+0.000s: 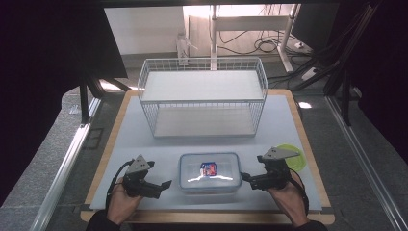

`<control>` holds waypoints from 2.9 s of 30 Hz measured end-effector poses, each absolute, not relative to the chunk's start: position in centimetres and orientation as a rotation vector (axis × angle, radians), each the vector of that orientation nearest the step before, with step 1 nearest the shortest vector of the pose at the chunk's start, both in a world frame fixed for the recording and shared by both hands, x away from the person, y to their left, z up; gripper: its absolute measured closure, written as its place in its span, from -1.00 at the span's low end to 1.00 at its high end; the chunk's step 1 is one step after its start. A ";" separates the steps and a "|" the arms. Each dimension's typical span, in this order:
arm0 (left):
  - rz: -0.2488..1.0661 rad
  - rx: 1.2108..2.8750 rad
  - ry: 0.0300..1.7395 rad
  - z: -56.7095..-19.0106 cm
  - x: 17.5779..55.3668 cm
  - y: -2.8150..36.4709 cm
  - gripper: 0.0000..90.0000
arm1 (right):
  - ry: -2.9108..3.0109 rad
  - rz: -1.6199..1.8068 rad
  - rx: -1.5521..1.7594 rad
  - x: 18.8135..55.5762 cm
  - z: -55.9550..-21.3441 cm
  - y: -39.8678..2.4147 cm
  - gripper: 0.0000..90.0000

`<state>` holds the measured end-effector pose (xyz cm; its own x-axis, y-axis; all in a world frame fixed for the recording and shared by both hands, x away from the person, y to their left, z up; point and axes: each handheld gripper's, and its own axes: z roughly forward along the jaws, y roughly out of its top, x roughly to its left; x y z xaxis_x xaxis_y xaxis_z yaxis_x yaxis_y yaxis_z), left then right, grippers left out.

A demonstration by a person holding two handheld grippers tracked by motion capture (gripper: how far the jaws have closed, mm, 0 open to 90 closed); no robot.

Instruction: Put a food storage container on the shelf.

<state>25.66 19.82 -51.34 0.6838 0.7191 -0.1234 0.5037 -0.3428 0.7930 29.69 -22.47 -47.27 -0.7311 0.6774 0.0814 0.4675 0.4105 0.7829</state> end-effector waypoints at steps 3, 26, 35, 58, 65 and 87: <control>0.310 2.026 0.915 -50.6 25.7 19.2 -0.98 | 2.426 1.232 0.993 29.7 -47.2 -22.2 -0.86; -0.008 2.029 0.866 -51.2 29.3 15.5 -0.98 | 2.630 1.216 1.085 31.1 -48.5 -19.1 -0.92; -0.188 1.980 0.864 -52.4 30.0 15.3 -1.00 | 2.735 1.329 1.218 32.5 -49.7 -18.8 -0.88; -0.130 1.857 0.937 -51.4 25.6 16.9 -0.11 | 2.670 1.472 1.356 29.9 -48.3 -21.8 0.05; -0.170 1.825 0.954 -51.5 25.8 17.2 -0.05 | 2.663 1.516 1.418 30.3 -48.7 -22.1 0.09; -0.093 1.761 0.941 -48.6 27.2 18.1 0.14 | 2.518 1.576 1.346 29.9 -46.1 -21.4 0.18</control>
<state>27.17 18.12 -48.56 0.6832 0.5446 -0.4864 0.6292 -0.1010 0.7707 29.94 -21.42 -46.07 -0.6533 0.5777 0.4894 0.6927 0.1951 0.6943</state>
